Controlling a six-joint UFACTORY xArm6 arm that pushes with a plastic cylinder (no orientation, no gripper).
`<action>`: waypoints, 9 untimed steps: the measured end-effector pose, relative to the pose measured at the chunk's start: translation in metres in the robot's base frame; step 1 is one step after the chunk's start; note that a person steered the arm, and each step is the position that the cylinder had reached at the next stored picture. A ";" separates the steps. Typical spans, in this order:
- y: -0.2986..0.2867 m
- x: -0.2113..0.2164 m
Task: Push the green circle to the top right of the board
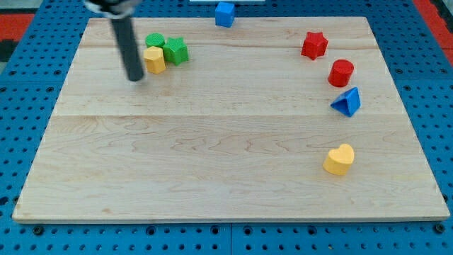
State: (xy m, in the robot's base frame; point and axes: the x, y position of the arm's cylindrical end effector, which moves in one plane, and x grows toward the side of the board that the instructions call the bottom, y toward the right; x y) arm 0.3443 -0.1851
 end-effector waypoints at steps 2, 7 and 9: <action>-0.009 -0.058; 0.068 -0.064; 0.140 -0.061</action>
State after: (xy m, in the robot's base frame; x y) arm 0.2831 -0.0446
